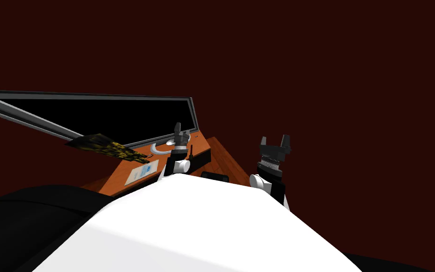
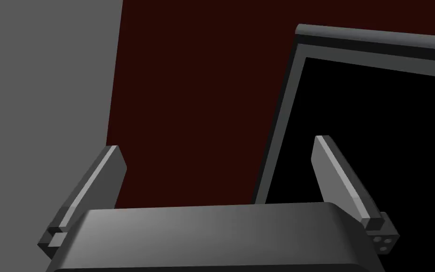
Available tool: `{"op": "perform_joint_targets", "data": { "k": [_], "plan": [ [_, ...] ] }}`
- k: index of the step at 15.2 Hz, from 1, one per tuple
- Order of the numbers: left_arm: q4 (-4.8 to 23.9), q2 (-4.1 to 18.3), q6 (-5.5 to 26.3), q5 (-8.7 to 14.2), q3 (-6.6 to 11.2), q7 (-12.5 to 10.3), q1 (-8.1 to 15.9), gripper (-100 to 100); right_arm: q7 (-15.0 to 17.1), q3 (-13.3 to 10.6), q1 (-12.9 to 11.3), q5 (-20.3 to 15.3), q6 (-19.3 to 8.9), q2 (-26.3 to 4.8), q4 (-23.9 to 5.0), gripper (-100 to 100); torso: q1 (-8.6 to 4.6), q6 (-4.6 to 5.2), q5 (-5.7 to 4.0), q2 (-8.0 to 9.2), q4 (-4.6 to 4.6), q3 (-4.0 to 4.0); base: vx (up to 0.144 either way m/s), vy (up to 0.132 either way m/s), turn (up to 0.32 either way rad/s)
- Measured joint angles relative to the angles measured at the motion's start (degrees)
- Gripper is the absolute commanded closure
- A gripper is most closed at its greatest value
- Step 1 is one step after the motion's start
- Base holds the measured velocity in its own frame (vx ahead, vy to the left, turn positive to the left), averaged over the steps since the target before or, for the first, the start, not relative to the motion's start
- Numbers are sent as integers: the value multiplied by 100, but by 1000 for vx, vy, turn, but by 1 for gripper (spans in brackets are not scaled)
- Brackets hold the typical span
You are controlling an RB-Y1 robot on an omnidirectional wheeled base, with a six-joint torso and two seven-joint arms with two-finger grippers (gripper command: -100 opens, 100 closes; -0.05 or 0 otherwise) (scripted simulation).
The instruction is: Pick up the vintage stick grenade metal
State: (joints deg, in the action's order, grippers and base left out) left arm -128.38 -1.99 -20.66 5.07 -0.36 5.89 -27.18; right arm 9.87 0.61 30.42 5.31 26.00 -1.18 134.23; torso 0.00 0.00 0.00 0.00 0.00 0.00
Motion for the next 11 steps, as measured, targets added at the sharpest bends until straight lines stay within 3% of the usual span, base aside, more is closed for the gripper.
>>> {"op": "perform_joint_targets", "data": {
  "k": [7,11],
  "plan": [
    [216,745,204,185,-16,130,37,-100,0,0,0,0,0,0,0,0,17,1,4,-3,-1,-2,5,26,-66],
    [379,1205,481,408,-44,280,27,-100,0,0,0,0,0,-1,0,0,24,2,5,-3,-1,-2,6,51,-142]
  ]
}}
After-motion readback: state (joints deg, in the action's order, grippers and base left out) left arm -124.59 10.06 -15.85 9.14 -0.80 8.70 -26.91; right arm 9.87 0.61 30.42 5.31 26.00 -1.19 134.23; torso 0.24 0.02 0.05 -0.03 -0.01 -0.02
